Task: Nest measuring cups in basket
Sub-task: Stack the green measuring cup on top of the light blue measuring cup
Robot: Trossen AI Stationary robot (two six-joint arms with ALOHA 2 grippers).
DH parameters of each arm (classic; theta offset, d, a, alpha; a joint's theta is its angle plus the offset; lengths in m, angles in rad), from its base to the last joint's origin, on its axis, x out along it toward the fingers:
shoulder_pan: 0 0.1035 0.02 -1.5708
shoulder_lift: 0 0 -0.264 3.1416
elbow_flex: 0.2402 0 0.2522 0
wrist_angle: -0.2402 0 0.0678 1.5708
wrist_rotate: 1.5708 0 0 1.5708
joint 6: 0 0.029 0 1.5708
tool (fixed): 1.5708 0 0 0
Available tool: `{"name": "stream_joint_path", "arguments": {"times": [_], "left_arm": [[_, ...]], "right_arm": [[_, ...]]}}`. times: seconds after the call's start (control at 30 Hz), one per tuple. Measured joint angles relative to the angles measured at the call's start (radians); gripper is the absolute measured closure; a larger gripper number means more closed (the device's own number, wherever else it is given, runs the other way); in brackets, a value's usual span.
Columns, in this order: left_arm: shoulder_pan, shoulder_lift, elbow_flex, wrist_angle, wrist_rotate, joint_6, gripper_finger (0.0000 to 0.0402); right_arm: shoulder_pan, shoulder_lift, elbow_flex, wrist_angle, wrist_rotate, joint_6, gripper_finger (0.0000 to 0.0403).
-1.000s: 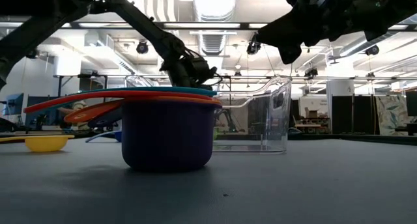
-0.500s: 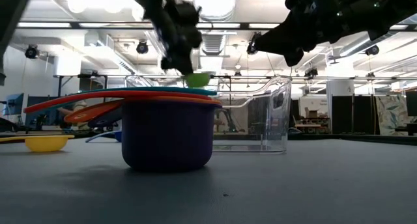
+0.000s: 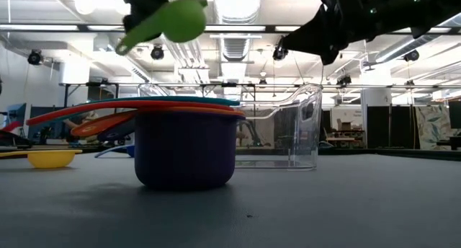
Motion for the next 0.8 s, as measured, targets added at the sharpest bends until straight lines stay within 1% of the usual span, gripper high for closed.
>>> {"name": "stream_joint_path", "arguments": {"times": [0.03, 0.13, 0.23, 0.33, 0.43, 0.5, 0.67, 0.8], "left_arm": [[-0.036, 0.000, -0.019, 0.019, -0.004, -0.034, 0.0401], [-0.128, 0.007, -0.051, 0.060, -0.059, -0.129, 0.0401], [-0.183, 0.037, -0.065, 0.062, -0.082, -0.194, 0.0402], [-0.219, 0.068, -0.065, 0.078, -0.099, -0.228, 0.0402], [-0.233, 0.112, -0.063, 0.120, -0.099, -0.234, 0.0402], [-0.235, 0.154, -0.055, 0.113, -0.097, -0.247, 0.0402], [-0.252, 0.253, 0.023, 0.122, -0.061, -0.222, 0.0401], [-0.262, 0.333, 0.102, 0.104, 0.013, -0.149, 0.0401]], "right_arm": [[0.000, -0.002, 0.000, 0.003, 0.000, -0.001, 0.0339], [0.000, -0.008, 0.000, 0.004, 0.000, -0.004, 0.0339], [0.000, -0.006, 0.006, 0.001, -0.001, -0.003, 0.0338], [0.000, 0.001, 0.015, 0.003, -0.003, 0.007, 0.0338], [0.001, 0.002, 0.016, 0.001, -0.010, 0.008, 0.0340], [0.001, 0.002, 0.016, 0.001, -0.010, 0.015, 0.0342], [0.005, 0.002, 0.016, -0.001, -0.031, 0.017, 0.0340], [0.005, 0.002, 0.016, -0.001, -0.034, 0.016, 0.0341]]}}
